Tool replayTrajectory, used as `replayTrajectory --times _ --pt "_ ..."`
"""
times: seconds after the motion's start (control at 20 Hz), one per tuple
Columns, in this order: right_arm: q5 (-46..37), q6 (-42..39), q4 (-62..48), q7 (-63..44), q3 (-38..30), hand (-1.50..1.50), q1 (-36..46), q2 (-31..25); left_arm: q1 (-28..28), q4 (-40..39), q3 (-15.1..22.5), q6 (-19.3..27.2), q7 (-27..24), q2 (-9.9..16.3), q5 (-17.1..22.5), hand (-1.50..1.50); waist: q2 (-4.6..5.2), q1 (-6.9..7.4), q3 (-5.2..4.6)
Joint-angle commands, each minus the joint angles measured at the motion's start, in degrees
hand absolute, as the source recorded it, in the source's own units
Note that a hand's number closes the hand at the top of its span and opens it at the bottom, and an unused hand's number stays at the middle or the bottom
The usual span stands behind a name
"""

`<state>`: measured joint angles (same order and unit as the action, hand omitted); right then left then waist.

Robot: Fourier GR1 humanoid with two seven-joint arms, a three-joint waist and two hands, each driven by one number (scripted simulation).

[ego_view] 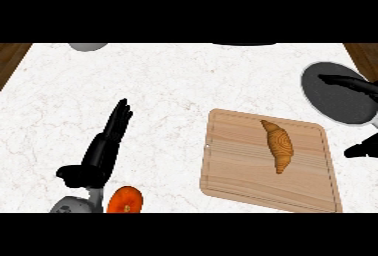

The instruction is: Pick the croissant from the cutting board and place it in the pan

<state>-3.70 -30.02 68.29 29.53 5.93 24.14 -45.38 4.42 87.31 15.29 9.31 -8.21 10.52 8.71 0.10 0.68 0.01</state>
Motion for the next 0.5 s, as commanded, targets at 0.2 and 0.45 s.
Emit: replayTrajectory --times 0.2,0.45 --pt "-12.47 -1.78 4.3 -11.47 10.17 -1.5 7.09 2.3 0.93 -1.22 -0.57 -0.82 -0.12 -0.25 -0.82 0.0 0.01 0.17 -0.08" --pt "-22.54 -2.73 7.87 -16.1 19.14 -1.5 7.79 3.93 -0.26 0.68 -0.36 -0.03 0.54 -0.89 -1.04 0.0 -0.09 0.18 -0.06"
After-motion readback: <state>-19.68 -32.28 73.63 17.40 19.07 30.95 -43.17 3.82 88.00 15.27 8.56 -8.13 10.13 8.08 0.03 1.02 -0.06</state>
